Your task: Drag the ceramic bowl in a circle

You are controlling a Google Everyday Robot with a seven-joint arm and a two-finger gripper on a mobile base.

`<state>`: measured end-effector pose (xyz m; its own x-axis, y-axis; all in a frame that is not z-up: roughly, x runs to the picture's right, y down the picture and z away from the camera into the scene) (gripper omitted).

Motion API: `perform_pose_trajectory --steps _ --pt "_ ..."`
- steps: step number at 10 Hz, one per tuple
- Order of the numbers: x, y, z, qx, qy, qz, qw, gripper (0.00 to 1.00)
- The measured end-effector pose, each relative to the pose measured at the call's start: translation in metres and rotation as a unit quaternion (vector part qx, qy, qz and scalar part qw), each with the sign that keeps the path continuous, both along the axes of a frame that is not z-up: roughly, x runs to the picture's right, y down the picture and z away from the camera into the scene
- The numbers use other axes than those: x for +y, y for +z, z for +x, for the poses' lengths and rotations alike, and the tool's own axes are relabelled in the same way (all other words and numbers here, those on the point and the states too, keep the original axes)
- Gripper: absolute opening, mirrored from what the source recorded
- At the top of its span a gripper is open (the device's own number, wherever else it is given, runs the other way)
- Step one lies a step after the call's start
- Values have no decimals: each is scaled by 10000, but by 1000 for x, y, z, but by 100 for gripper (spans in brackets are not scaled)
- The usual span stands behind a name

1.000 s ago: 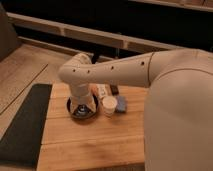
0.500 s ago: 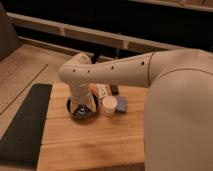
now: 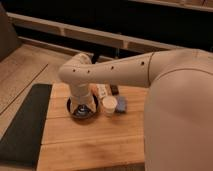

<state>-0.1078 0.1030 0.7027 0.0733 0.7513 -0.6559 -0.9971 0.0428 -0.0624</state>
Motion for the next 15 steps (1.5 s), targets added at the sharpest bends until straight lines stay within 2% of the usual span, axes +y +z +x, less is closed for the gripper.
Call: perform_pose_trajectory --steps 4,5,7,9,11,12,13,15 --pt "0 0 0 0 -4 3 10000 65" --pt "-1 0 0 -5 -55 57 10000 65" --pt "-11 7 0 -23 -210 325 9992 65" --pt "-41 24 -3 -109 -310 846 9959 65" --pt "-65 35 -9 -303 -205 1257 9914 65" --pt "-72 39 -7 -327 -104 1380 9898 65" --pt "-75 40 -5 -326 -59 1423 9893 65" --pt "-74 39 -9 -348 -61 1419 9893 65"
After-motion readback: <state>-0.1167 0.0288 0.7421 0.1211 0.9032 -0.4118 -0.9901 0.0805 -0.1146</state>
